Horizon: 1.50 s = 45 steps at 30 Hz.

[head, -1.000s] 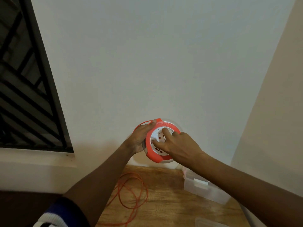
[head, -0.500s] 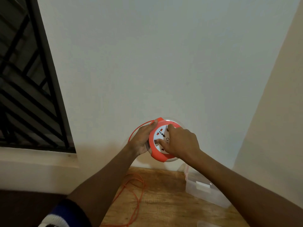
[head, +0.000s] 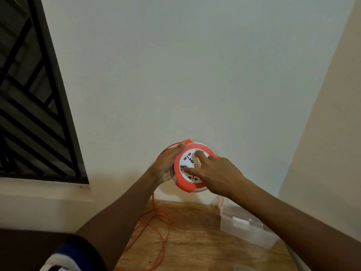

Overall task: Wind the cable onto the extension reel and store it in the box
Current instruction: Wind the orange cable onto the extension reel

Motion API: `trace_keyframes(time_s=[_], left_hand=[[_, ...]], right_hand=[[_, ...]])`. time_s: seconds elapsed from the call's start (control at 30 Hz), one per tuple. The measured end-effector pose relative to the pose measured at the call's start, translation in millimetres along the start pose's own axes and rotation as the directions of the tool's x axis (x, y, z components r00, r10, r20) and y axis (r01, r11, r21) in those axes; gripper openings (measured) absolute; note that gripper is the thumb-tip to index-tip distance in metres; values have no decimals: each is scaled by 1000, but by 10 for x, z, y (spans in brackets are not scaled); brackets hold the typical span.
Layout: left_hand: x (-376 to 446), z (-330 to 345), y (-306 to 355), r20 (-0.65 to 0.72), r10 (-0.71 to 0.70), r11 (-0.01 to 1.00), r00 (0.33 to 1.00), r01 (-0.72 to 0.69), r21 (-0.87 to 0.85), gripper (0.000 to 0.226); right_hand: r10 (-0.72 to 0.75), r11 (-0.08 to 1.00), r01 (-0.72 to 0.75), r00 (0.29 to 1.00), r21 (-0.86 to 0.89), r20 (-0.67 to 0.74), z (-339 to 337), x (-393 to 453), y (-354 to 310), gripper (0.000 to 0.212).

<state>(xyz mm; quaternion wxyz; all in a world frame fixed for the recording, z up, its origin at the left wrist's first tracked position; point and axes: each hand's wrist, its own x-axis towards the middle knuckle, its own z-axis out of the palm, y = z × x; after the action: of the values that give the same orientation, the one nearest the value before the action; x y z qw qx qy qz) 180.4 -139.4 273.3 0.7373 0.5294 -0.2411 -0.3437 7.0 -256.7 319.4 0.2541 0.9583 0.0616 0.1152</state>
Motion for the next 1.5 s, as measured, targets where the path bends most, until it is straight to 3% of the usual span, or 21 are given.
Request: trace_keyframes(time_s=[0.2, 0.33, 0.4, 0.5, 0.63, 0.7, 0.77, 0.8, 0.83, 0.9, 0.97, 1.07, 1.17, 1.33, 1.5], left_hand=[[-15, 48, -36, 3, -15, 1000, 1000, 14, 19, 57], [-12, 73, 19, 12, 6, 1000, 1000, -6, 6, 62], [-11, 115, 62, 28, 24, 999, 999, -25, 46, 62], [-21, 193, 88, 13, 46, 998, 999, -47, 52, 53], [-34, 205, 79, -18, 61, 998, 998, -61, 16, 47], [-41, 224, 48, -49, 81, 997, 995, -81, -1, 55], [-46, 235, -16, -67, 105, 994, 992, -106, 0, 61], [-49, 223, -44, -70, 94, 995, 993, -96, -18, 62], [-57, 206, -58, -67, 67, 996, 995, -71, -56, 62], [-64, 147, -45, -47, 25, 994, 999, -30, -110, 60], [-62, 85, -5, -42, 17, 996, 999, -20, -90, 61], [-72, 24, 47, -23, 18, 999, 1000, -19, -47, 66], [-83, 14, 70, -1, 10, 1000, 1000, -10, -23, 64], [-104, 33, 50, 6, 1, 1000, 1000, -1, -14, 61], [-133, 100, 70, -9, -11, 1000, 1000, 12, 12, 64]], right_hand=[[-21, 990, 31, 997, -135, 75, -74, 51, -43, 75], [-37, 977, 44, 999, -207, 40, -79, 104, -1, 72], [28, 979, -27, 1000, -200, 2, -55, 124, -22, 76], [226, 972, -226, 974, -68, -15, -7, 154, -88, 80], [361, 931, -360, 932, 61, -19, 3, 230, -134, 77], [543, 788, -514, 840, 337, 12, -34, 269, -132, 72], [621, 549, -574, 767, 607, 164, -77, 304, -94, 68], [595, 485, -572, 770, 662, 229, -96, 309, -70, 67], [554, 488, -558, 792, 671, 256, -121, 292, -53, 67], [493, 622, -506, 846, 597, 203, -154, 212, -42, 69], [426, 808, -406, 903, 427, 51, -167, 102, -50, 68], [178, 973, -165, 981, 164, -71, -127, -15, -4, 69], [1, 999, 2, 998, 47, -70, -104, -41, 71, 67], [-111, 991, 108, 993, -73, -36, -131, -53, 104, 61], [-254, 953, 241, 966, -183, -51, -130, -36, 63, 73]])
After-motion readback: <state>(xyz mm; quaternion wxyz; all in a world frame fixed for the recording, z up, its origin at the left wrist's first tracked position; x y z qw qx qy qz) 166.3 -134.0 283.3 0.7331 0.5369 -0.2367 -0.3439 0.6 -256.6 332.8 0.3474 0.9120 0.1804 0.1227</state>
